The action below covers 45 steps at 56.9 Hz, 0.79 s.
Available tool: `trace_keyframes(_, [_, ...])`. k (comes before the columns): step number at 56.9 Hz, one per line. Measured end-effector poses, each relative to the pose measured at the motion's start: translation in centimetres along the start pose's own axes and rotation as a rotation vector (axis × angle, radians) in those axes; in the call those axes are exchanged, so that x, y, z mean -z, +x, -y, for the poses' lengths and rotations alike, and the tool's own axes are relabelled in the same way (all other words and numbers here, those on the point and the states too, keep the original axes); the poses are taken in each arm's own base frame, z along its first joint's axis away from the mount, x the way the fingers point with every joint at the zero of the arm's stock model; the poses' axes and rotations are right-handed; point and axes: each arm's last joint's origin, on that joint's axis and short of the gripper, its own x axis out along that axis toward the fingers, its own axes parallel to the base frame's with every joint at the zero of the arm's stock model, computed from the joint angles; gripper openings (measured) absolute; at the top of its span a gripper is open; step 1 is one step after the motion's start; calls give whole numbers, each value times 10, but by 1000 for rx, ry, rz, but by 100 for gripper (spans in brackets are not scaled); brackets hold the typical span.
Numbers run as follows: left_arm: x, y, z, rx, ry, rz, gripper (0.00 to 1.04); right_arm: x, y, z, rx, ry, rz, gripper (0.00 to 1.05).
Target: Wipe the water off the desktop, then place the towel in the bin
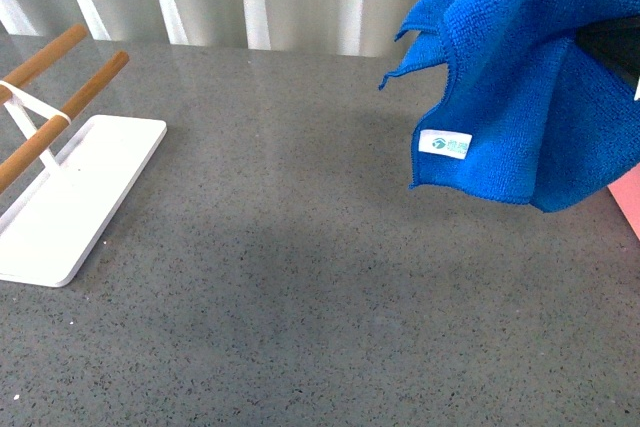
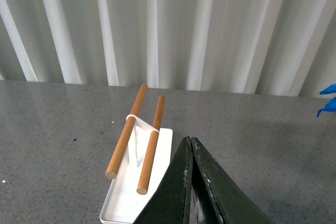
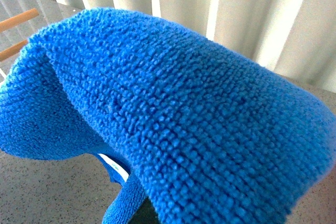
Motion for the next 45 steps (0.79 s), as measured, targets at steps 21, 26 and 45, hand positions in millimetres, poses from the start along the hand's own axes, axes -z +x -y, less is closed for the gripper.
trace_keyframes(21, [0,0,0,0,0,0,15,8,15,8,109,42,-77,5])
trace_keyframes(26, [0,0,0,0,0,0,29,16,31,17,184,109,-173,5])
trace_keyframes(45, [0,0,0,0,0,1,83,52,93,27,265,265,-459,5])
